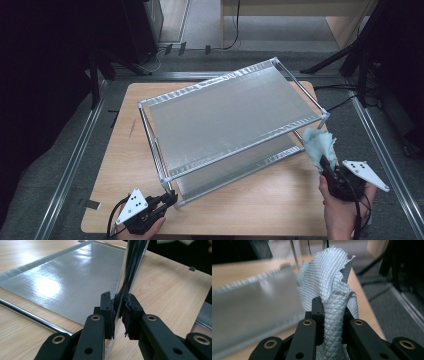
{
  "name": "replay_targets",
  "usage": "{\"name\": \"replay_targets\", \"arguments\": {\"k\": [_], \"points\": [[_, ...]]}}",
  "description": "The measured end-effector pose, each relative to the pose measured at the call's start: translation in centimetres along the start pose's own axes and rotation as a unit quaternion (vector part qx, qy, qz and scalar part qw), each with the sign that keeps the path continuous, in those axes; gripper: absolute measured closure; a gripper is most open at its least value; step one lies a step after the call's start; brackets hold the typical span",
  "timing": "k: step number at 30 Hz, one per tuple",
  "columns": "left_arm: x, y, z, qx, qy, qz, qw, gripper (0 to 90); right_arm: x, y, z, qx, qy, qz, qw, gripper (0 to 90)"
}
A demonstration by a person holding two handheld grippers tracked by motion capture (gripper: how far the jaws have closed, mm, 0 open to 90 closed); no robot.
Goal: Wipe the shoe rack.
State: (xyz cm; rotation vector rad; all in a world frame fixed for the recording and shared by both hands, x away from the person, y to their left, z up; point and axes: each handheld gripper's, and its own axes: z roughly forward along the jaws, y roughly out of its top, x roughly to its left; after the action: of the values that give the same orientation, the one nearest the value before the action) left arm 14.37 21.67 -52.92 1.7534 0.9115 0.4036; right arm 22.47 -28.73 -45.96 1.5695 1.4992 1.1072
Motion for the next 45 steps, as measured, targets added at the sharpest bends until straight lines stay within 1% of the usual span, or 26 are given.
{"name": "replay_targets", "arguments": {"k": [2,3,4,5,7,9,10,11,13,14,15,16,17,18,21,22,24,26,29,31,33,35,38,40,43,45], "points": [[0.0,0.0,0.0,0.0,0.001,0.001,1.0,79.7,0.7,1.6,-0.8,-0.038,0.016,0.003,0.9991,81.0],[0.0,0.0,0.0,0.0,0.001,0.001,1.0,79.7,1.1,2.5,-1.1,-0.058,0.023,0.003,0.9981,80.9],[0.0,0.0,0.0,0.0,0.001,0.002,1.0,79.7,1.6,3.3,-1.3,-0.076,0.028,-0.001,0.9967,80.9],[0.0,0.0,0.0,0.0,0.001,0.002,1.0,79.7,2.1,4.2,-1.4,-0.092,0.027,-0.011,0.9953,80.9],[0.0,0.0,0.0,-0.001,0.002,0.001,1.0,79.8,3.1,5.9,-1.3,-0.116,0.031,-0.024,0.9924,80.9],[0.0,0.0,0.0,0.0,0.001,0.0,1.0,79.7,3.8,7.2,-0.4,-0.123,0.029,-0.042,0.991,80.8],[0.1,0.0,0.0,-0.001,0.002,0.001,1.0,79.7,4.1,7.7,0.3,-0.121,0.027,-0.046,0.9913,80.7],[0.0,-0.1,0.0,-0.001,0.002,0.001,1.0,79.8,4.1,7.9,1.2,-0.11,0.026,-0.048,0.9924,80.7],[0.0,-0.1,0.0,-0.002,0.003,0.0,1.0,79.7,4.1,7.8,3.0,-0.077,0.03,-0.037,0.9958,80.9],[0.1,-0.1,0.0,-0.002,0.002,-0.001,1.0,79.7,4.1,7.6,3.7,-0.07,0.037,-0.027,0.9965,80.9],[0.1,-0.1,0.0,-0.003,0.002,-0.002,1.0,79.7,4.3,7.5,3.9,-0.074,0.038,-0.021,0.9963,81.0],[0.0,-0.1,0.1,-0.005,0.003,-0.004,1.0,79.6,4.5,7.6,3.9,-0.073,0.036,-0.022,0.9964,81.2],[0.0,-0.2,0.2,-0.006,0.001,-0.005,1.0,79.6,4.8,7.7,3.9,-0.07,0.042,-0.019,0.9965,81.3],[-0.1,-0.2,0.3,-0.006,0.0,-0.003,1.0,79.6,5.2,7.7,4.0,-0.067,0.052,-0.022,0.9962,81.3],[-0.6,-0.1,0.6,-0.006,-0.003,0.0,1.0,79.8,6.7,7.7,4.2,-0.059,0.078,-0.049,0.9941,81.1],[-0.7,-0.1,0.7,-0.004,-0.005,0.003,1.0,79.8,7.2,7.7,4.2,-0.055,0.09,-0.053,0.993,81.0],[-1.0,-0.1,0.9,-0.005,-0.01,0.007,0.9999,79.9,8.4,7.8,4.1,-0.049,0.12,-0.065,0.9895,80.7],[-1.1,0.0,1.0,-0.003,-0.013,0.007,0.9999,80.0,9.7,7.8,4.0,-0.047,0.137,-0.078,0.9864,80.7],[-1.1,0.0,1.0,-0.002,-0.015,0.007,0.9999,80.0,11.8,7.3,3.6,-0.036,0.167,-0.08,0.9821,80.6],[-1.1,0.0,1.0,-0.003,-0.015,0.006,0.9999,80.0,13.3,6.8,3.1,-0.035,0.187,-0.089,0.9777,80.6],[-1.2,0.0,1.0,-0.002,-0.013,0.007,0.9999,80.0,14.9,6.2,2.6,-0.034,0.208,-0.095,0.973,80.4],[-1.3,0.0,1.1,-0.001,-0.016,0.006,0.9999,80.0,16.3,5.7,2.0,-0.031,0.229,-0.098,0.968,80.3],[-1.5,0.0,1.3,-0.001,-0.02,0.01,0.9998,80.1,18.8,5.1,1.0,-0.02,0.269,-0.11,0.9565,79.9],[-1.8,0.0,1.4,0.0,-0.023,0.012,0.9997,80.1,20.7,4.7,0.3,-0.015,0.292,-0.128,0.9477,79.6],[-2.2,0.1,1.7,0.001,-0.029,0.015,0.9995,80.2,23.7,3.8,-0.8,-0.005,0.331,-0.158,0.9303,79.1],[-2.3,0.1,1.8,0.002,-0.03,0.019,0.9994,80.2,25.5,3.0,-1.5,-0.003,0.357,-0.17,0.9186,78.3]]}}
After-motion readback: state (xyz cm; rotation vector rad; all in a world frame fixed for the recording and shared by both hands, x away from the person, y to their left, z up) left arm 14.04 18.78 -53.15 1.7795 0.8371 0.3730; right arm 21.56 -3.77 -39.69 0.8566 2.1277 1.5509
